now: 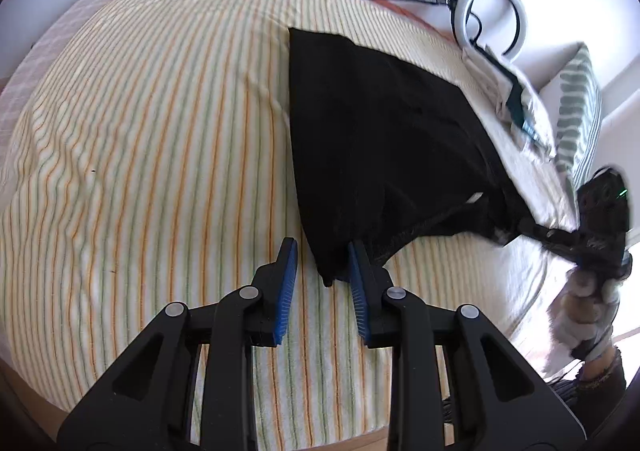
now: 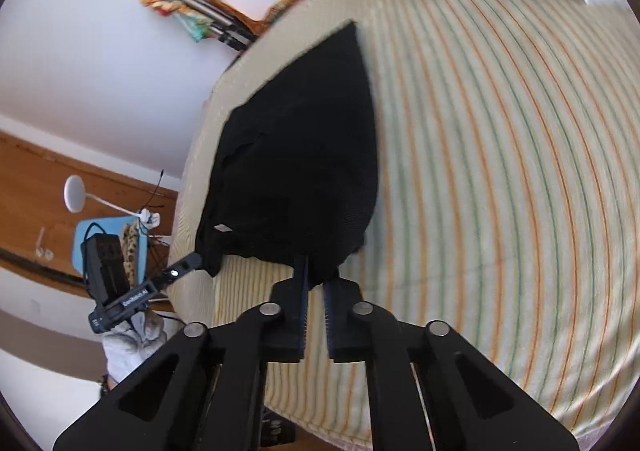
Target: Fold small clothes
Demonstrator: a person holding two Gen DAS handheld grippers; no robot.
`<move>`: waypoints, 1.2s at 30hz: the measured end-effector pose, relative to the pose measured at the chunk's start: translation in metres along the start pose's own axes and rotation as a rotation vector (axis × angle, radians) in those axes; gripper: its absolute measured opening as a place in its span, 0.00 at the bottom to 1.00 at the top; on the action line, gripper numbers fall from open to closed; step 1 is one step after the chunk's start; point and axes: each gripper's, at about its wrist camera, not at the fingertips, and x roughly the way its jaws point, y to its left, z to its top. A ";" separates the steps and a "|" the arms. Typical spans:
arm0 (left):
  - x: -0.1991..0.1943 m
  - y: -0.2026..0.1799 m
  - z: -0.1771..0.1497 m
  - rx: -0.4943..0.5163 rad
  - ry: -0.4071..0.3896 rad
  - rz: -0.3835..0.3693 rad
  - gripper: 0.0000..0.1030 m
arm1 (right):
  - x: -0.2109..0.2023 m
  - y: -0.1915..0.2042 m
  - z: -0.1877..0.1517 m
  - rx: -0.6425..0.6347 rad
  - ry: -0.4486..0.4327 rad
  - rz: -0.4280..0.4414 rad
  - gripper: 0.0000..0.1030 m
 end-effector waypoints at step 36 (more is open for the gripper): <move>0.044 0.053 0.157 -0.150 -0.163 -0.131 0.38 | 0.034 0.010 0.149 -0.171 -0.189 -0.067 0.25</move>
